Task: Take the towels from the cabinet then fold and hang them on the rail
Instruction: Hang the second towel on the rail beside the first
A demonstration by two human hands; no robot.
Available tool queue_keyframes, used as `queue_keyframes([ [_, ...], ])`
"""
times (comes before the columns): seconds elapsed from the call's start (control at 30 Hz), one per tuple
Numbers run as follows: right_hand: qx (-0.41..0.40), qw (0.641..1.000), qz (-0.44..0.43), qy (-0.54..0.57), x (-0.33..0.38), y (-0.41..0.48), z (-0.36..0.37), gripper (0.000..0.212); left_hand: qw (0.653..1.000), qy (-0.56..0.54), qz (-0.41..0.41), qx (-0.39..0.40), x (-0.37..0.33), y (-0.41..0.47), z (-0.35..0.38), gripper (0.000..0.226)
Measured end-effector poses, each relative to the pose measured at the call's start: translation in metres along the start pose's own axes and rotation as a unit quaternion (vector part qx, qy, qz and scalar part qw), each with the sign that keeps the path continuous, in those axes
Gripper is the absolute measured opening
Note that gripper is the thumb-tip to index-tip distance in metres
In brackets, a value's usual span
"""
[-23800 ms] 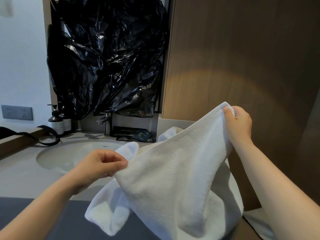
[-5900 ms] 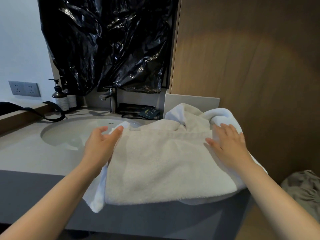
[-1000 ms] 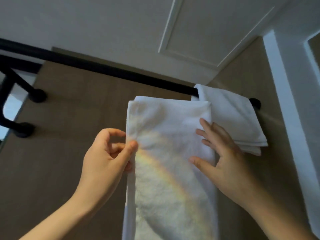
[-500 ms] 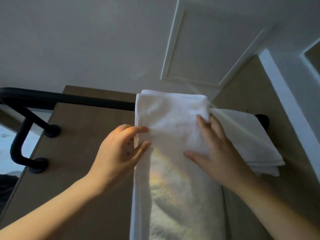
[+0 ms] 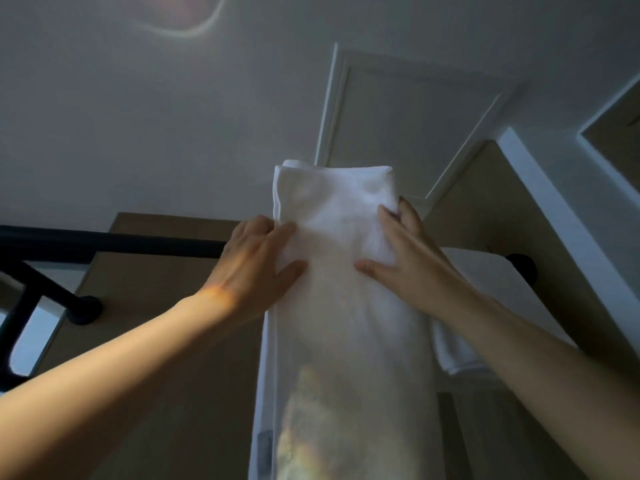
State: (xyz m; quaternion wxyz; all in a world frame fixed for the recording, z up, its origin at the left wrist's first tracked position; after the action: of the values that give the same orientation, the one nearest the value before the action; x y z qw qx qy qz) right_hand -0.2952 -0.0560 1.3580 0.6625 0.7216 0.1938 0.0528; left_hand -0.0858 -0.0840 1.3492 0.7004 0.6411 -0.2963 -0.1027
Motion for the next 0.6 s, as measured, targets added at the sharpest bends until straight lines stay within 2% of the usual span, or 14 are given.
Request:
queue_keyframes([
  [0.1, 0.008, 1.000, 0.021, 0.001, -0.007, 0.016, 0.006, 0.090, 0.999, 0.008, -0.026, 0.021, 0.009, 0.017, 0.014, 0.063],
  [0.17, 0.042, 0.998, 0.046, 0.016, -0.013, 0.025, 0.016, 0.086, 0.998, 0.026, -0.037, 0.041, 0.013, 0.023, 0.025, 0.074],
  [0.27, 0.095, 0.993, 0.060, 0.022, -0.021, 0.035, 0.025, 0.055, 0.993, 0.104, -0.039, 0.038, 0.017, 0.026, 0.036, 0.083],
  [0.4, 0.077, 0.997, 0.021, -0.007, -0.021, 0.032, 0.026, 0.046, 0.989, 0.148, -0.026, 0.000, 0.018, 0.029, 0.038, 0.080],
  [0.6, 0.061, 0.998, -0.010, -0.012, -0.018, 0.034, 0.026, 0.043, 0.989, 0.144, -0.023, 0.011, 0.023, 0.036, 0.039, 0.064],
])
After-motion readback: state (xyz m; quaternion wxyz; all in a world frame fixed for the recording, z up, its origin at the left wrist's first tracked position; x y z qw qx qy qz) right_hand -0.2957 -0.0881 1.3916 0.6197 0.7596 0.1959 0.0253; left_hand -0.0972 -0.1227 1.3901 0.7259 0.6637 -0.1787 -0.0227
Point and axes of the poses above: each hand's wrist, its own y-axis towards the middle knuckle, its own z-axis out of the palm, x = y × z, the point moved 7 cm from there along y, towards the middle knuckle, and after that the axes turned 2 degrees about y, right-handed, at the moved point
